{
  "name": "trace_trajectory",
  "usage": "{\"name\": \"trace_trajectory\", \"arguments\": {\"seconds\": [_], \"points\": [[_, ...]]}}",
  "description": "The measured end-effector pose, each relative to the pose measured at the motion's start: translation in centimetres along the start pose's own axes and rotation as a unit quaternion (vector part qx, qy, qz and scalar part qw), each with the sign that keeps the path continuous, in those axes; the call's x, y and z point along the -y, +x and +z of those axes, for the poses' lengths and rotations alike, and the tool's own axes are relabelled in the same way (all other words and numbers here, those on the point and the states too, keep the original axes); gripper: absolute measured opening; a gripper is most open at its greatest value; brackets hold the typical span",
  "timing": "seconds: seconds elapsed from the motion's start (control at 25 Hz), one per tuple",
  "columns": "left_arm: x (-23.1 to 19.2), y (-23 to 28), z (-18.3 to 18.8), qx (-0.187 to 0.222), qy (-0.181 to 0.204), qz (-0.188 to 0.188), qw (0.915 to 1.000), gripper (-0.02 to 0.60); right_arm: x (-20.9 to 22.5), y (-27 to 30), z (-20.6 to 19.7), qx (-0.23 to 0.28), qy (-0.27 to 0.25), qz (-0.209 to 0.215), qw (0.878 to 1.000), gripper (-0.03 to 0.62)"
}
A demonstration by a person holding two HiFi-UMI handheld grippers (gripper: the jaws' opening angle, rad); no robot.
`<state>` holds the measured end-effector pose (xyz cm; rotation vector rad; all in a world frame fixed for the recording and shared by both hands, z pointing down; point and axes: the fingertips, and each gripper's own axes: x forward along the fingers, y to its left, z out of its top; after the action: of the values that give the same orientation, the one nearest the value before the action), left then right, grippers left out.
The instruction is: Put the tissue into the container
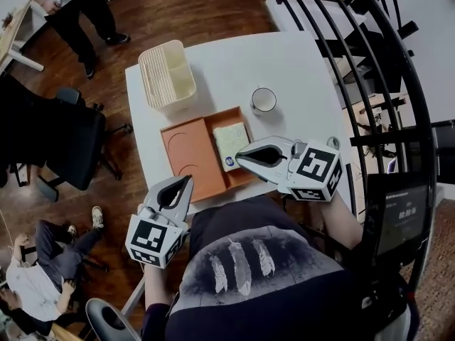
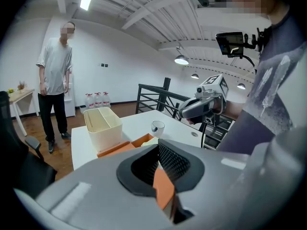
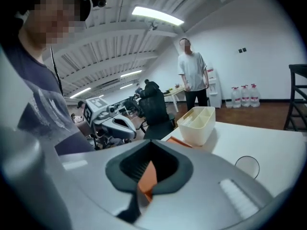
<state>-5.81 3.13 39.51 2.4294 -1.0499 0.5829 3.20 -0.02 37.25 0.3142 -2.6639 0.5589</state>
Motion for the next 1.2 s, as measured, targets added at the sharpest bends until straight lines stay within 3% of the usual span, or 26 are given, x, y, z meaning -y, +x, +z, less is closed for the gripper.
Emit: {"name": "trace_trajectory", "arguments": {"seconds": [0.32,1.2], "points": [[0.6,0.4,0.7,0.008,0.002,-0.005,1.0,0.014,-1.5,-0.1,0.3,0.012,-0.02,0.03,0.999,0.003],[0.8,-0.6,0.3,0.009,-0.008,0.012,0.9998,0.014,-1.6,-0.1,0.4,0.027,-0.015,0.031,0.999,0.003]]}}
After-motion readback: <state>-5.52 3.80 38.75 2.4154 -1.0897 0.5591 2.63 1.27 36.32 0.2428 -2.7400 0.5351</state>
